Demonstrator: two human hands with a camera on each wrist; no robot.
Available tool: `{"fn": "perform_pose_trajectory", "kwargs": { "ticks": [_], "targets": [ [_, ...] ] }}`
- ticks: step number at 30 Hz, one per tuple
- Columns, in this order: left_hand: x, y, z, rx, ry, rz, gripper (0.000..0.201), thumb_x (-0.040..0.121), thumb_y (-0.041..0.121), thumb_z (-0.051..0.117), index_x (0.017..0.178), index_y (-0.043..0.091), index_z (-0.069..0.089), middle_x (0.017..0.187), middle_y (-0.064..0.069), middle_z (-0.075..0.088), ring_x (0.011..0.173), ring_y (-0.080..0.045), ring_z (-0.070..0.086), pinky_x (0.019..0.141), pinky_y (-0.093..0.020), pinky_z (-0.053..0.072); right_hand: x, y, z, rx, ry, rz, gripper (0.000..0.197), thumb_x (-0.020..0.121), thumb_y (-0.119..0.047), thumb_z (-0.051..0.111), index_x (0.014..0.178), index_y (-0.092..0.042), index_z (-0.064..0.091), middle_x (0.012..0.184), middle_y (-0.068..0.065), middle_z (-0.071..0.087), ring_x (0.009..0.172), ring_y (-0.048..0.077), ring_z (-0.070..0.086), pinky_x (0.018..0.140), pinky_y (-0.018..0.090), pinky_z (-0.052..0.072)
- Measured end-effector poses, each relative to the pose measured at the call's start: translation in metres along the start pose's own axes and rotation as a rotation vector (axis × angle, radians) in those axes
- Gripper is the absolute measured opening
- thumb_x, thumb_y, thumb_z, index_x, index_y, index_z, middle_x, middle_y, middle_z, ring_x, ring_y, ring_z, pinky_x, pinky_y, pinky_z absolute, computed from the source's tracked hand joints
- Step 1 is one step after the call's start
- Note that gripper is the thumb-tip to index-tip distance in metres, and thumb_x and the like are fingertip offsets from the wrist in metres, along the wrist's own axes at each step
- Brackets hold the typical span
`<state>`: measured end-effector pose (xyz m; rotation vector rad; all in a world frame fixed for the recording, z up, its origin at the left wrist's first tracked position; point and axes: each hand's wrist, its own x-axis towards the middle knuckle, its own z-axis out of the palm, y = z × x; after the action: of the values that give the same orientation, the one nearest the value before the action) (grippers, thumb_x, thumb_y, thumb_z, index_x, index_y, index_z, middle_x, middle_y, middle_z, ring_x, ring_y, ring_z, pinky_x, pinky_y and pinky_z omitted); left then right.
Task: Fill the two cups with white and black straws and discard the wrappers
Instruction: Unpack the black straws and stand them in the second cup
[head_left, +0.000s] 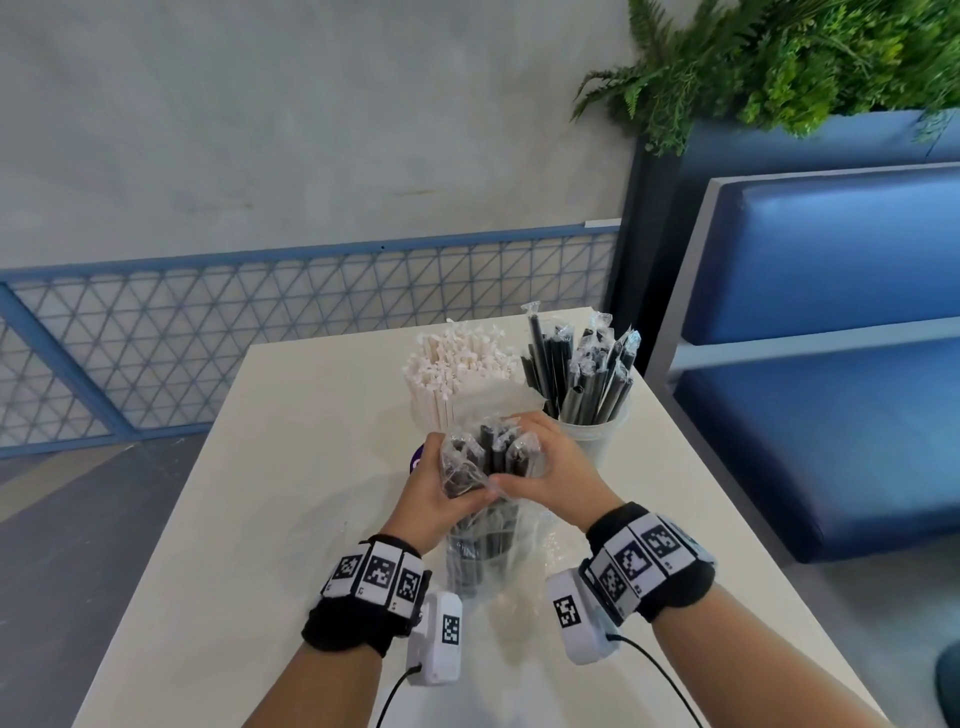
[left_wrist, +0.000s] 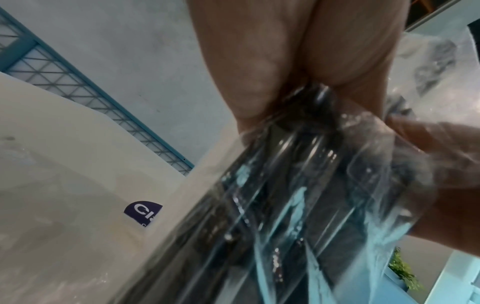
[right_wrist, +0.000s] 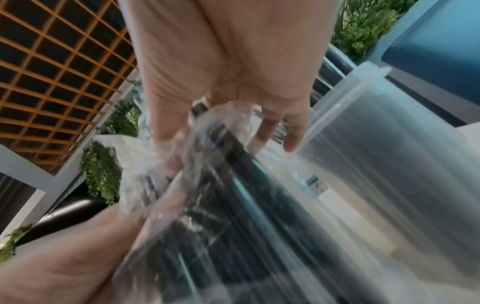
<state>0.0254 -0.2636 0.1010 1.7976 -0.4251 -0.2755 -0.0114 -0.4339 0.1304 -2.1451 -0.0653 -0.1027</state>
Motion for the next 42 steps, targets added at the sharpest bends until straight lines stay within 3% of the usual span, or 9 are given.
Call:
{"fn": "perform_pose_trajectory", "kwargs": {
  "ticks": [2, 6, 10, 15, 22, 29, 34, 39, 42],
  "targets": [
    [0.000, -0.003, 0.000, -0.016, -0.002, 0.009, 0.061, 0.073, 0.007, 0.075, 0.122, 0.014, 0.040, 0.107, 0.002, 0.063, 0.092, 0.003, 0.064, 0.078, -0.012, 0.049, 0.001, 0.000, 0.008, 0.050, 0.029, 0.006, 0.052, 0.069, -0.023, 0.080, 0.115, -0.011, 0.057, 0.118, -0.003, 0.052, 0.111, 0.014, 0.054, 0.095, 0.015, 0.042],
    [0.003, -0.007, 0.001, -0.048, 0.010, -0.015, 0.064, 0.074, 0.006, 0.074, 0.127, 0.015, 0.039, 0.111, 0.001, 0.062, 0.097, -0.003, 0.063, 0.084, -0.018, 0.051, 0.002, -0.003, 0.015, 0.149, 0.096, 0.076, 0.041, 0.064, -0.021, 0.083, 0.082, -0.036, 0.050, 0.115, 0.011, 0.060, 0.104, 0.023, 0.060, 0.093, 0.033, 0.049],
    [0.002, -0.005, 0.000, -0.062, -0.006, 0.006, 0.061, 0.077, 0.006, 0.071, 0.127, 0.021, 0.040, 0.112, 0.011, 0.060, 0.094, 0.012, 0.061, 0.080, -0.008, 0.047, -0.004, -0.005, 0.025, 0.265, 0.192, 0.059, 0.041, 0.059, -0.037, 0.081, 0.092, -0.039, 0.056, 0.111, 0.005, 0.065, 0.105, 0.022, 0.062, 0.094, 0.040, 0.051],
    [0.004, -0.006, -0.001, -0.030, -0.038, -0.010, 0.067, 0.078, 0.015, 0.072, 0.131, 0.020, 0.031, 0.118, 0.011, 0.056, 0.100, 0.014, 0.055, 0.084, -0.005, 0.043, 0.004, -0.002, 0.027, 0.095, 0.207, 0.143, 0.058, 0.063, -0.047, 0.074, 0.113, -0.023, 0.058, 0.111, -0.008, 0.064, 0.109, 0.009, 0.050, 0.113, 0.048, 0.021],
    [0.006, -0.004, 0.001, -0.013, 0.064, -0.031, 0.055, 0.077, 0.009, 0.072, 0.120, 0.022, 0.040, 0.099, 0.018, 0.058, 0.090, 0.011, 0.053, 0.081, -0.005, 0.044, 0.007, -0.020, 0.012, 0.228, 0.249, 0.089, 0.017, 0.059, -0.063, 0.064, 0.073, -0.053, 0.063, 0.086, -0.010, 0.072, 0.097, 0.018, 0.066, 0.106, 0.059, 0.030],
    [0.010, -0.008, 0.003, -0.009, 0.180, -0.050, 0.034, 0.078, 0.010, 0.071, 0.108, 0.009, 0.055, 0.105, -0.008, 0.065, 0.100, -0.021, 0.061, 0.087, -0.029, 0.045, 0.014, -0.055, -0.030, 0.567, 0.418, -0.058, 0.007, 0.082, -0.013, 0.068, 0.085, -0.018, 0.065, 0.085, 0.002, 0.070, 0.077, 0.007, 0.068, 0.081, 0.028, 0.057],
    [0.009, -0.007, 0.005, -0.010, 0.190, -0.020, 0.036, 0.078, 0.011, 0.071, 0.109, 0.020, 0.054, 0.105, 0.001, 0.064, 0.097, -0.011, 0.060, 0.077, -0.016, 0.046, 0.011, -0.045, -0.032, 0.612, 0.270, -0.110, 0.025, 0.072, -0.002, 0.073, 0.091, -0.017, 0.063, 0.082, -0.005, 0.067, 0.080, 0.006, 0.066, 0.075, 0.019, 0.053],
    [0.008, -0.004, 0.012, 0.000, 0.133, 0.048, 0.044, 0.080, 0.000, 0.067, 0.112, 0.025, 0.050, 0.098, 0.021, 0.059, 0.085, 0.021, 0.056, 0.072, 0.002, 0.041, 0.004, -0.034, -0.016, 0.558, 0.176, -0.072, 0.028, 0.072, 0.005, 0.072, 0.098, -0.002, 0.065, 0.088, -0.003, 0.068, 0.082, -0.001, 0.067, 0.073, 0.013, 0.051],
    [0.009, -0.005, 0.013, -0.014, 0.127, 0.048, 0.044, 0.079, 0.000, 0.067, 0.110, 0.027, 0.052, 0.100, 0.014, 0.063, 0.094, 0.008, 0.060, 0.082, -0.005, 0.044, 0.010, -0.033, -0.013, 0.574, 0.203, 0.008, 0.037, 0.071, -0.005, 0.076, 0.106, -0.004, 0.064, 0.096, 0.003, 0.071, 0.090, 0.006, 0.068, 0.079, 0.020, 0.054]
  ]
}}
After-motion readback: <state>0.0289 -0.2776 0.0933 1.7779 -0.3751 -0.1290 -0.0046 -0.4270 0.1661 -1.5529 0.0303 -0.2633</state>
